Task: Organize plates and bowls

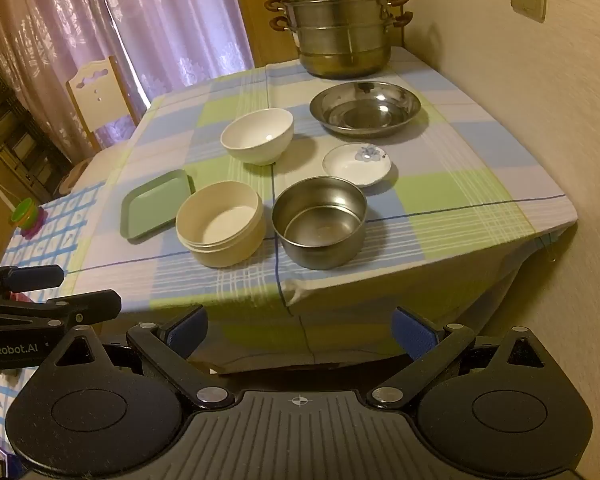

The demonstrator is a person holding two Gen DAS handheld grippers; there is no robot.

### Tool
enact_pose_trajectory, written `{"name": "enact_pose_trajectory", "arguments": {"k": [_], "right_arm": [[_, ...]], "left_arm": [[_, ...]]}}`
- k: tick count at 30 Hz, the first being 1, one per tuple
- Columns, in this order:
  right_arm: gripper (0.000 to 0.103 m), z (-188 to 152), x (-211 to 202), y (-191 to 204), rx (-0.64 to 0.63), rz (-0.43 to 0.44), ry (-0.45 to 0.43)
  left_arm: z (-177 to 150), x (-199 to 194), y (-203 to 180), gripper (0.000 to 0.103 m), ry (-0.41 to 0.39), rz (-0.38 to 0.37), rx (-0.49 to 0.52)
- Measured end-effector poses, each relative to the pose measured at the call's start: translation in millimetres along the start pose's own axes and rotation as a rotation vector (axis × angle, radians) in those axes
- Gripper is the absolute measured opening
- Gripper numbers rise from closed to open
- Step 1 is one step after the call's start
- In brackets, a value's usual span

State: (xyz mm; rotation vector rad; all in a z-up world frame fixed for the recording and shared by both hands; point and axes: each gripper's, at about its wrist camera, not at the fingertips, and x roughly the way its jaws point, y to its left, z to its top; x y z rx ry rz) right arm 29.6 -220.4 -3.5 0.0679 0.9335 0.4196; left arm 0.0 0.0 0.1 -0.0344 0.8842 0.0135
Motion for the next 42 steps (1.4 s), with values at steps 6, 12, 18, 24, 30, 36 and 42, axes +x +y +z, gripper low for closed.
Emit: {"name": "enact_pose_trajectory", "arguments": {"k": [6, 12, 18, 24, 30, 36, 42], "right_arm": [[0.098, 0.3, -1.0, 0.4, 0.0, 0.001, -0.003], [0.098, 0.4, -0.5, 0.7, -0.001, 0.001, -0.004], [0.098, 0.5, 0.1, 1.2, -0.001, 0.001, -0.005], [0.098, 1.1, -0.2, 2.0, -0.001, 0.001, -0.006], [0.098, 2.0, 0.0, 2.6, -0.001, 0.001, -0.006], [0.098, 3.5, 0.7, 3.2, -0.003, 0.0, -0.008], [0.098, 4.4, 1.3, 3.6, -0.003, 0.0, -0.008]], "left_arm": [[0.2, 1.1, -1.4, 0.083, -0.001, -0.001, 0.003], [-0.4, -0.3, -1.0, 0.083, -0.004, -0.003, -0.001], [-0.2, -0.4, -0.2, 0.083, -0.007, -0.004, -0.004], [-0.2, -0.3, -0.1, 0.083, -0.006, -0.005, -0.004], [-0.2, -0.5, -0.3, 0.083, -0.007, -0.005, -0.004], [-0.2, -0.4, -0.2, 0.083, -0.008, -0.004, -0.004], [-0.2, -0.4, -0.1, 0.083, -0.007, -0.005, -0.004]]}}
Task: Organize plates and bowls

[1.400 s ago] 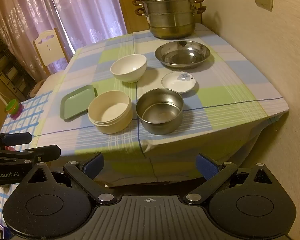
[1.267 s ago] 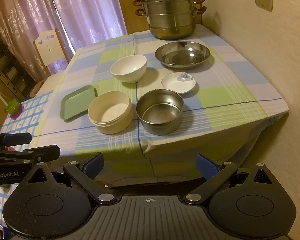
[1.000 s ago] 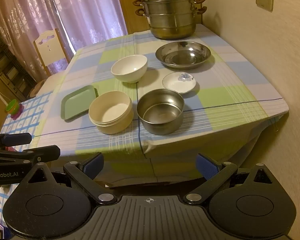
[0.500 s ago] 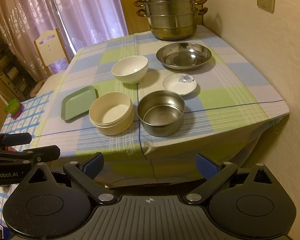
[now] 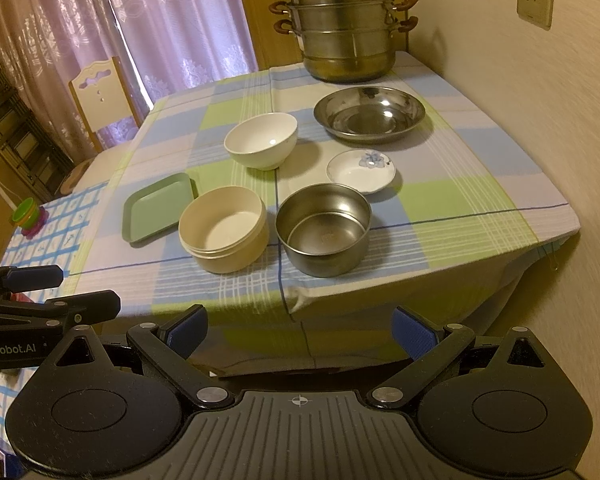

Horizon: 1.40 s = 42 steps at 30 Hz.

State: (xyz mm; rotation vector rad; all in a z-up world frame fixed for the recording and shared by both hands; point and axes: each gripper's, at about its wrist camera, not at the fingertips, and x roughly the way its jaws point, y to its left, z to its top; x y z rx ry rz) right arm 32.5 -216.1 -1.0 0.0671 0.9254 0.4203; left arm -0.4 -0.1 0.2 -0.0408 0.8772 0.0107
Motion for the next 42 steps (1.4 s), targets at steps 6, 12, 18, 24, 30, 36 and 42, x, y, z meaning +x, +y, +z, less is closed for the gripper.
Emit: {"name": "enact_pose_trajectory", "arguments": {"k": [6, 12, 18, 24, 30, 36, 42], "right_arm": [[0.098, 0.5, 0.6, 0.5, -0.001, -0.001, -0.001], [0.098, 1.5, 1.0, 0.7, -0.002, -0.001, -0.001], [0.098, 2.4, 1.4, 1.0, -0.002, -0.002, -0.001], [0.098, 2.7, 1.6, 1.4, -0.002, -0.002, -0.001], [0.098, 2.9, 1.9, 1.3, -0.003, -0.003, -0.001], [0.098, 3.0, 2.3, 0.9, -0.002, -0.002, 0.0], [0.098, 2.6, 1.7, -3.1, -0.002, -0.002, 0.001]], "left_arm": [[0.0, -0.1, 0.0, 0.083, -0.001, 0.0, 0.0], [0.0, -0.1, 0.0, 0.083, -0.001, 0.0, 0.0], [0.0, -0.1, 0.0, 0.083, -0.001, -0.001, 0.0], [-0.1, -0.1, 0.0, 0.083, -0.001, -0.001, 0.0], [-0.1, -0.1, 0.0, 0.083, -0.001, -0.001, -0.001], [0.0, 0.0, 0.1, 0.083, 0.0, -0.001, -0.002], [-0.4, -0.3, -0.4, 0.083, 0.002, -0.001, -0.002]]}}
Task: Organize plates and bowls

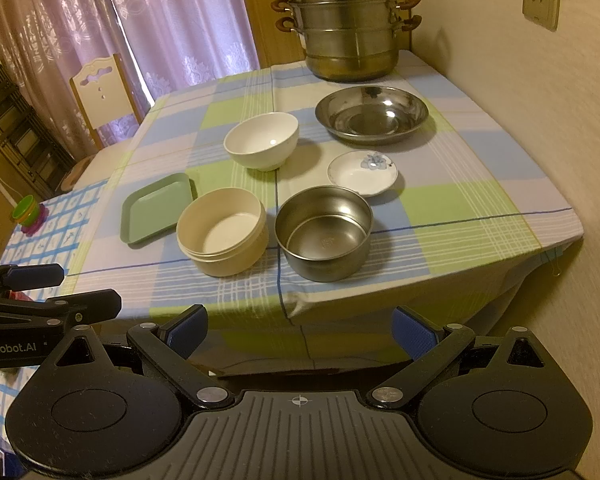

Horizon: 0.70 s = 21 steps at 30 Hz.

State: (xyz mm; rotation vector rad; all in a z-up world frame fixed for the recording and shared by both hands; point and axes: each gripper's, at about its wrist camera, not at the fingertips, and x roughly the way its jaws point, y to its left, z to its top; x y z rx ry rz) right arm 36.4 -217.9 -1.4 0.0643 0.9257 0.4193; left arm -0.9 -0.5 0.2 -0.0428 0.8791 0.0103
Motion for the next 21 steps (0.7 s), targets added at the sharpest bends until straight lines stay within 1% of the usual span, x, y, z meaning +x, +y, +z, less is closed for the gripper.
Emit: {"name": "enact_pose_trajectory", "arguments": {"k": [3, 4, 9, 10, 13, 16, 21], "right_arm": [[0.098, -0.3, -0.5, -2.2, 0.0, 0.0, 0.0], [0.098, 2.2, 1.1, 2.3, -0.001, 0.001, -0.001], [0.098, 3.5, 3.0, 3.5, 0.001, 0.005, 0.001], [0.098, 3.7, 0.2, 2.4, 0.001, 0.006, 0.002], [0.098, 7.3, 7.1, -3.6, -0.001, 0.011, 0.007], [0.098, 10.4, 12.3, -7.4, -0.002, 0.007, 0.028], [0.098, 20.2, 25.0, -18.9, 0.013, 0.024, 0.057]], "left_arm": [[3.5, -1.9, 0.9, 0.083, 0.001, 0.0, -0.001], [4.4, -1.4, 0.5, 0.083, 0.001, 0.001, -0.001], [1.2, 6.3, -1.7, 0.083, 0.006, 0.003, -0.003], [5.9, 3.9, 2.8, 0.083, 0.008, 0.005, -0.005], [7.2, 6.7, 0.2, 0.083, 0.014, 0.009, -0.009], [9.0, 9.6, 0.8, 0.083, 0.025, 0.016, -0.019], [16.1, 15.8, 3.2, 0.083, 0.044, 0.044, -0.063]]}}
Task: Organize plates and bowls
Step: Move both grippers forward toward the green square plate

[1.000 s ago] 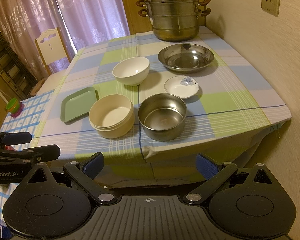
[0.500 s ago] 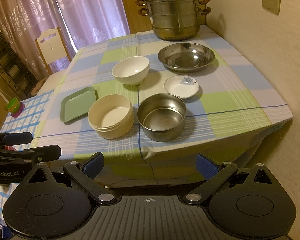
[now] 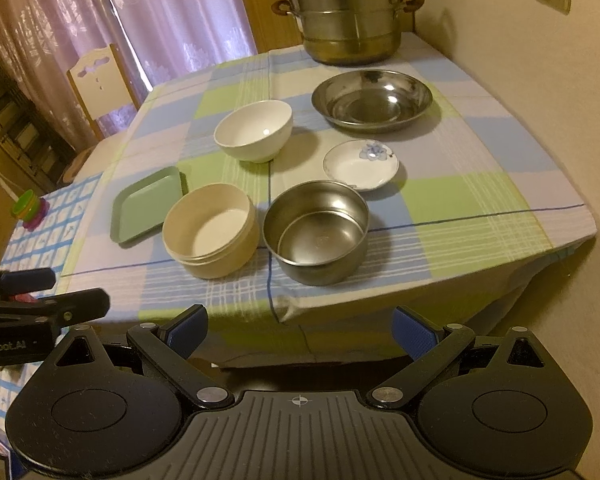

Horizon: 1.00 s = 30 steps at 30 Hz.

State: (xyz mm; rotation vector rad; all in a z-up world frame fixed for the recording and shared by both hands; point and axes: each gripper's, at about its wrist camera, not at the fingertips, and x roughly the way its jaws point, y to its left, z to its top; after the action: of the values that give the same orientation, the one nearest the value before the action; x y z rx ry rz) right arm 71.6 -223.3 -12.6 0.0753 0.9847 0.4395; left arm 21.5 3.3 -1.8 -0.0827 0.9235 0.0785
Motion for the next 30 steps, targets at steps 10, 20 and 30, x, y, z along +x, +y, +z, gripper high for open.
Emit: {"name": "enact_pose_trajectory", "arguments": {"k": [10, 20, 30], "right_arm": [[0.098, 41.8, 18.0, -24.5, -0.053, 0.11, 0.005], [0.093, 80.0, 43.7, -42.3, -0.197, 0.245, 0.047], [0.093, 102.9, 75.0, -33.0, -0.223, 0.402, 0.104]], "left_arm": [[22.5, 15.6, 0.4, 0.083, 0.009, 0.073, -0.129], [33.9, 24.7, -4.2, 0.078, -0.017, 0.195, -0.309], [30.4, 24.1, 3.0, 0.078, -0.027, 0.304, -0.436]]}}
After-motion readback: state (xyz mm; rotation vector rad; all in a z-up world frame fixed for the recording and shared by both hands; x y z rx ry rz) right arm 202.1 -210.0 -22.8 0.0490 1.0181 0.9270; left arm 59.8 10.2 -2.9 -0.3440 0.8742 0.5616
